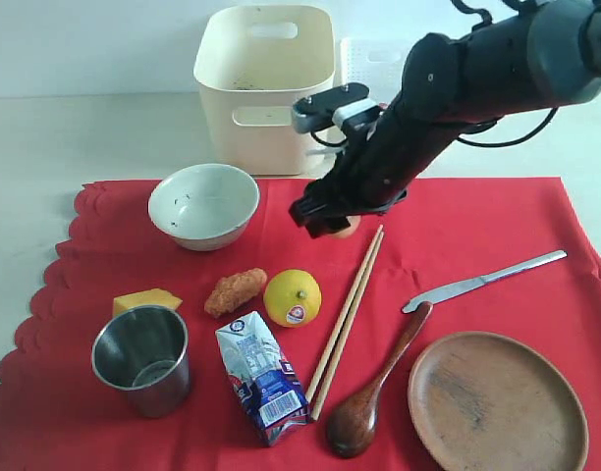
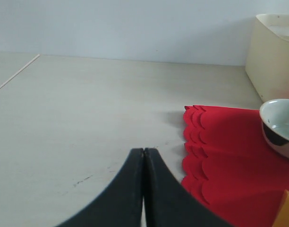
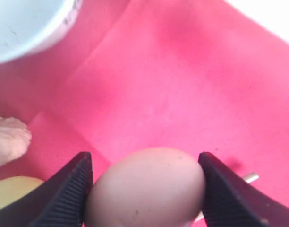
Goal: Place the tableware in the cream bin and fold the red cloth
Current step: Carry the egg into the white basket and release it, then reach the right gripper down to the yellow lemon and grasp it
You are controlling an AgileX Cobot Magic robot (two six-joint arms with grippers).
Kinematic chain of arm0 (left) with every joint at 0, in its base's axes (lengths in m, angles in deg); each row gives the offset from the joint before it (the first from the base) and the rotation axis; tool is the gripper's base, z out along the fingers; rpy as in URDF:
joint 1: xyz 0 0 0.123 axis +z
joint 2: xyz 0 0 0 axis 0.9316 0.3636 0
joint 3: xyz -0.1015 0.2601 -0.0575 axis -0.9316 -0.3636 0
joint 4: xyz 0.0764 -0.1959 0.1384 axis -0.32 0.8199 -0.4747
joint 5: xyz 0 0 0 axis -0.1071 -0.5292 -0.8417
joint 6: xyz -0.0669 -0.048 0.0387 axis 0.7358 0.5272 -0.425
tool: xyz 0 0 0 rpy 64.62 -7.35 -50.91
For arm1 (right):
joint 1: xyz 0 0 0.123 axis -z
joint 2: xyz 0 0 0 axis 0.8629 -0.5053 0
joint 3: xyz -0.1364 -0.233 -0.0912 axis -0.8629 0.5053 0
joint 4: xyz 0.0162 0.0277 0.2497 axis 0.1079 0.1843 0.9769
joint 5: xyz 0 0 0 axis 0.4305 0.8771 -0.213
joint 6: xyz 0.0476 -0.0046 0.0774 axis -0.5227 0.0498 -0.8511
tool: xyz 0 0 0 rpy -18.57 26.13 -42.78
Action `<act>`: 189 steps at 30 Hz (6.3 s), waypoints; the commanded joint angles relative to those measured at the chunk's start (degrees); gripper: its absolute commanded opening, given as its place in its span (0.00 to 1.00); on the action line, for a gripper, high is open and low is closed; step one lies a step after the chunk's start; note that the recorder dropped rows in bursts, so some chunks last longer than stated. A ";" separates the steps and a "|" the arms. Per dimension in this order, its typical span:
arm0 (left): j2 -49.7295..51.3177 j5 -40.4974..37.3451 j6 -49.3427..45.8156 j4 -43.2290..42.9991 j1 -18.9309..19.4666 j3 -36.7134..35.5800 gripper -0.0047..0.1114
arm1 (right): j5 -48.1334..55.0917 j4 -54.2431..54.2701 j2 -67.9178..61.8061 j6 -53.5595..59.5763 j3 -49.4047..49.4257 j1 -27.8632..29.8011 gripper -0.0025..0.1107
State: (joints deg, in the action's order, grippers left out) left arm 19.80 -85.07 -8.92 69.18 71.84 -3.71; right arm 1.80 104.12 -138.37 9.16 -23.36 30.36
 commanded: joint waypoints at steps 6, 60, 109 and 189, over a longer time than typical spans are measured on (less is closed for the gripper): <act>-0.37 0.21 0.26 0.11 -0.33 -0.21 0.05 | -6.70 -2.66 5.98 2.16 -1.82 -0.06 0.02; -0.37 0.21 0.26 0.11 -0.33 -0.21 0.05 | -15.85 -3.77 -21.62 -0.83 -34.33 16.13 0.36; -0.37 0.21 0.26 0.11 -0.33 -0.21 0.05 | 12.67 -6.67 1.05 -0.33 -33.49 16.02 0.71; -0.37 0.21 0.26 0.11 -0.33 -0.21 0.05 | 1.39 -6.27 -3.97 9.64 1.20 -12.07 0.21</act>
State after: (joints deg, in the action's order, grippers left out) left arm 19.80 -85.07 -8.92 69.18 71.84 -3.71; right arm 4.35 98.13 -142.23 18.78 -22.27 18.43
